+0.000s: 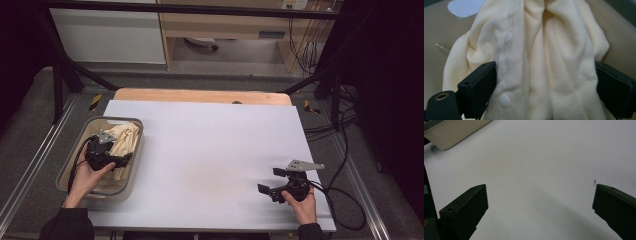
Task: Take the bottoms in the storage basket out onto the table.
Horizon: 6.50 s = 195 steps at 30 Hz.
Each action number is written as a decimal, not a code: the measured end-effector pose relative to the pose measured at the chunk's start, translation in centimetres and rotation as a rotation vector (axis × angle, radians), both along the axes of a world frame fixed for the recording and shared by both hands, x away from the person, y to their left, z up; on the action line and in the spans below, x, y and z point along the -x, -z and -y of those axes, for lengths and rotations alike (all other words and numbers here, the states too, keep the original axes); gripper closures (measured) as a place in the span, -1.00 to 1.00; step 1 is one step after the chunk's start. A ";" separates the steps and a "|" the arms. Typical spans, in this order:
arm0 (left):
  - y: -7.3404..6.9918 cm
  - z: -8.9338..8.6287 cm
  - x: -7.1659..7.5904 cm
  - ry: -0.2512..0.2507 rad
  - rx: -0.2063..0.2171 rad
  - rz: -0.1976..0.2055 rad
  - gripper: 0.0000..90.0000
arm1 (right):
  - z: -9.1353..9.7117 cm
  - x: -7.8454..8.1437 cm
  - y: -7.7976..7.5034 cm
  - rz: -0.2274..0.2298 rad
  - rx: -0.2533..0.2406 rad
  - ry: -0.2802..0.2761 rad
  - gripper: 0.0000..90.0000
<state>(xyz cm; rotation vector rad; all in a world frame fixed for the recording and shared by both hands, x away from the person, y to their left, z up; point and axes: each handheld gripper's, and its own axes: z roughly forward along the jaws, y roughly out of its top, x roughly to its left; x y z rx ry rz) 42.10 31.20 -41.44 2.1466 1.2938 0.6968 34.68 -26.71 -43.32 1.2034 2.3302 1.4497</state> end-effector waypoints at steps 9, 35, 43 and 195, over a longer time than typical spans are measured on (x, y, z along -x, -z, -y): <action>0.0 -0.1 0.0 -0.003 0.001 -0.005 -0.62 | 0.0 0.0 0.0 -0.001 0.000 0.000 -0.99; -0.3 -0.5 0.1 -0.037 -0.013 -0.022 0.00 | 0.0 0.0 0.0 0.000 0.001 0.001 -0.99; -0.4 -0.7 0.2 -0.047 -0.008 -0.015 0.15 | 0.0 0.0 0.0 -0.001 0.001 0.000 -0.99; -7.5 -2.8 4.5 -0.079 0.236 0.233 0.47 | 0.0 0.0 0.0 0.002 0.001 0.002 -0.99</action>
